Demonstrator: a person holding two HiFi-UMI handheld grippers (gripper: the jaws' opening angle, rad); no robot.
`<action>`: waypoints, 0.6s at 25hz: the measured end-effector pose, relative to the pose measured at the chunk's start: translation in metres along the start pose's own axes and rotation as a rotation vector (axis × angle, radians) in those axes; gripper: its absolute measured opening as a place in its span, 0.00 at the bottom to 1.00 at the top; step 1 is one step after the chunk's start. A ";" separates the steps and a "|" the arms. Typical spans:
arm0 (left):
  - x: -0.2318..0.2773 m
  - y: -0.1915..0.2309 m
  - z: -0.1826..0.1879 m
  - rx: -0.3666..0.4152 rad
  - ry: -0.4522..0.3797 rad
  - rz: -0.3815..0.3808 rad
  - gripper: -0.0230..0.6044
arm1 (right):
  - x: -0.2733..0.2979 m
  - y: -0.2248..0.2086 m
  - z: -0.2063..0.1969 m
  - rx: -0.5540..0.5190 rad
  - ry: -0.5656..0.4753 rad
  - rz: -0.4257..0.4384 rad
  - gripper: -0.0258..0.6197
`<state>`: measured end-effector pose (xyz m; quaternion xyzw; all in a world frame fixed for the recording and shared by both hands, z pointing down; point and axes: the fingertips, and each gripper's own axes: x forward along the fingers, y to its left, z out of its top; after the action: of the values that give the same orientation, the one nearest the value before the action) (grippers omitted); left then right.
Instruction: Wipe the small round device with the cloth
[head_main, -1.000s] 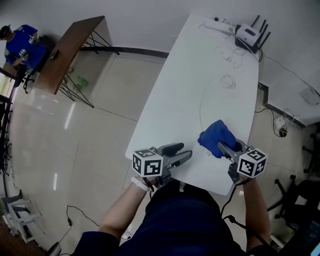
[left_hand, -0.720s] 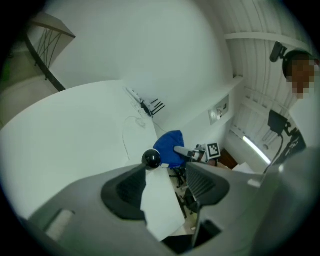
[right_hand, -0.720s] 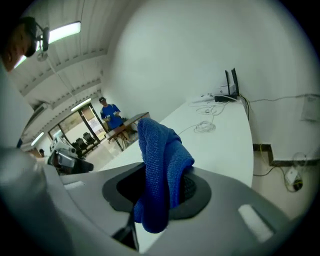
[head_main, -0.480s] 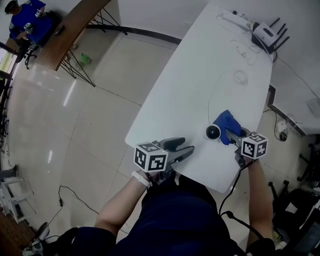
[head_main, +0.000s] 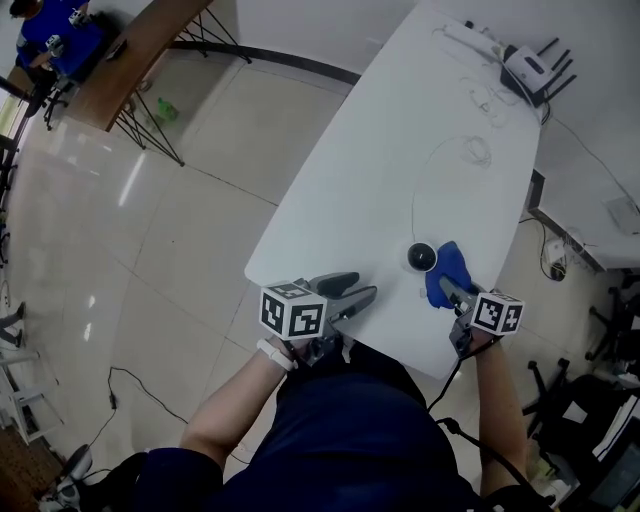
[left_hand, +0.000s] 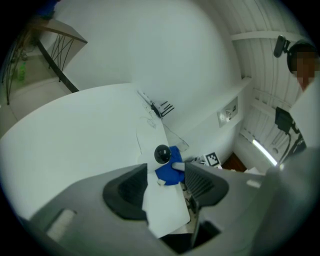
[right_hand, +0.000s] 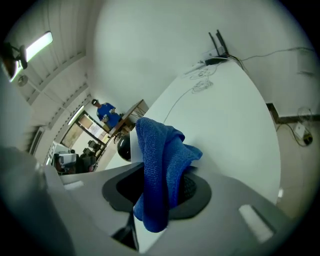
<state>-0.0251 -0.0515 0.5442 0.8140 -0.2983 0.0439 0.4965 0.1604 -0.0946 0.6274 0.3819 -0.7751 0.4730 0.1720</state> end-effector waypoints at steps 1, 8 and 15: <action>0.001 -0.002 0.000 0.001 0.004 -0.004 0.41 | -0.002 0.006 -0.008 0.046 -0.012 0.008 0.23; 0.009 -0.020 -0.007 0.006 0.038 -0.055 0.40 | 0.001 0.063 -0.051 0.324 -0.044 0.166 0.23; 0.003 -0.014 -0.024 -0.065 0.057 -0.047 0.37 | -0.010 0.051 -0.053 0.319 -0.095 0.107 0.23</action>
<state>-0.0098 -0.0283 0.5469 0.8026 -0.2659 0.0458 0.5320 0.1236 -0.0310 0.6171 0.3843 -0.7166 0.5802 0.0470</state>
